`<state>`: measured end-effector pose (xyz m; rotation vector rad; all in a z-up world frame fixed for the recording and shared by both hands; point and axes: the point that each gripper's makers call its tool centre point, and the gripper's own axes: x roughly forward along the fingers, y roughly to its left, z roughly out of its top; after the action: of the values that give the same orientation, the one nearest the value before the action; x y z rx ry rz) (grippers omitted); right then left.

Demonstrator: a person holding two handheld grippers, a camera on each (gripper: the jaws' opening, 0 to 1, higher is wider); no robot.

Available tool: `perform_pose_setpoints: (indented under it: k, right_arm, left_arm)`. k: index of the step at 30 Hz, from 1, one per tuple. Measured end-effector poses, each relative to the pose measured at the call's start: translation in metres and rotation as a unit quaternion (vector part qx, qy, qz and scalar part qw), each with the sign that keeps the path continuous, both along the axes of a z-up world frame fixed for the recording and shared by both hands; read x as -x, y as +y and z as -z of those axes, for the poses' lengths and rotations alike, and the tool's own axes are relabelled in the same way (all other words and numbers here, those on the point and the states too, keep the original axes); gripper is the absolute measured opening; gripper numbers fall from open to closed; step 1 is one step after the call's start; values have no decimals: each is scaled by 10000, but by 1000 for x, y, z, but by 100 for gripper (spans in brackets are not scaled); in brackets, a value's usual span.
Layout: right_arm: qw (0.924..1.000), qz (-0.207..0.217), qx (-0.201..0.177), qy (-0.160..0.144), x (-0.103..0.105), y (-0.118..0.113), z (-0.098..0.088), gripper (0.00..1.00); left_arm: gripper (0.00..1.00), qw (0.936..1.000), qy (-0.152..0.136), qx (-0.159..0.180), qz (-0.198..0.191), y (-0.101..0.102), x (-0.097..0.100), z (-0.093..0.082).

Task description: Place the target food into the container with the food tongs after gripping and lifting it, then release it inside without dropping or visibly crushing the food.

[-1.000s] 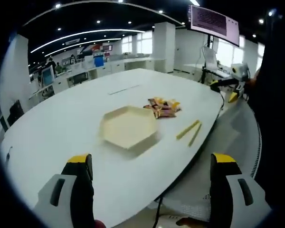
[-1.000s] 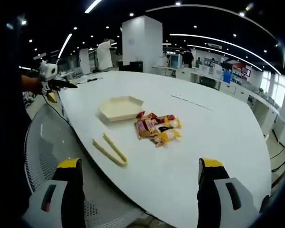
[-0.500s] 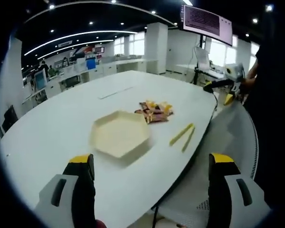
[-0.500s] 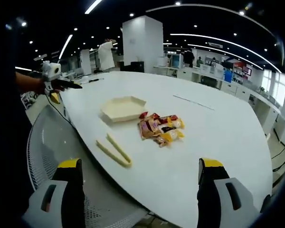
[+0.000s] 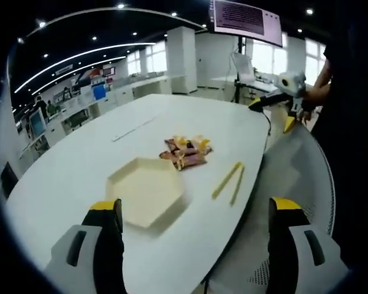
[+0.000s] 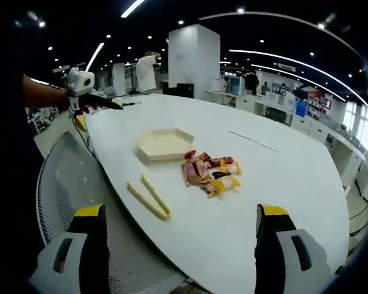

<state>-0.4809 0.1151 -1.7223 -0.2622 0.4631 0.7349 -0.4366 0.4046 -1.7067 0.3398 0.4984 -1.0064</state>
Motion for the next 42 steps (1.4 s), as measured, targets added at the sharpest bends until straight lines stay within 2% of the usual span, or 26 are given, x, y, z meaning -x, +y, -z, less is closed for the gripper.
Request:
perform_pose_setpoints:
  k: [9, 11, 17, 21, 25, 28, 30, 31, 33, 39, 42]
  right_arm:
    - [9995, -205, 88, -206, -16, 6, -6, 99]
    - [9994, -229, 108, -219, -19, 6, -6, 95]
    - [9992, -288, 103, -245, -23, 10, -6, 94]
    - [9990, -346, 152, -230, -25, 12, -4, 93]
    - [9986, -433, 218, -197, -25, 16, 1, 93]
    - [9985, -461, 238, -177, -25, 18, 3, 92]
    - [9986, -457, 221, -159, -24, 19, 5, 92]
    - [9986, -453, 220, -150, -24, 20, 6, 92]
    - [9987, -443, 216, -128, -23, 21, 8, 91]
    - [9991, -380, 164, -55, -19, 23, 12, 90]
    - [9993, -346, 149, -20, -17, 21, 15, 90]
  left_arm:
    - [89, 9982, -64, -297, 520, -27, -3, 6]
    - [87, 9974, -18, -386, 611, -32, -4, 11]
    - [82, 9923, 101, -591, 1081, -65, -3, 36]
    - [79, 9901, 267, -666, 1209, -79, -4, 49]
    - [74, 9841, 396, -900, 1482, -88, -1, 71]
    - [69, 9801, 372, -1104, 1609, -92, -1, 83]
    - [65, 9743, 347, -1303, 1802, -96, -1, 94]
    - [64, 9738, 370, -1382, 1767, -98, -3, 102]
    - [64, 9717, 668, -1333, 1834, -104, 3, 114]
    - [56, 9691, 587, -1441, 1916, -118, 1, 126]
    - [52, 9606, 427, -1687, 2165, -124, 1, 131]
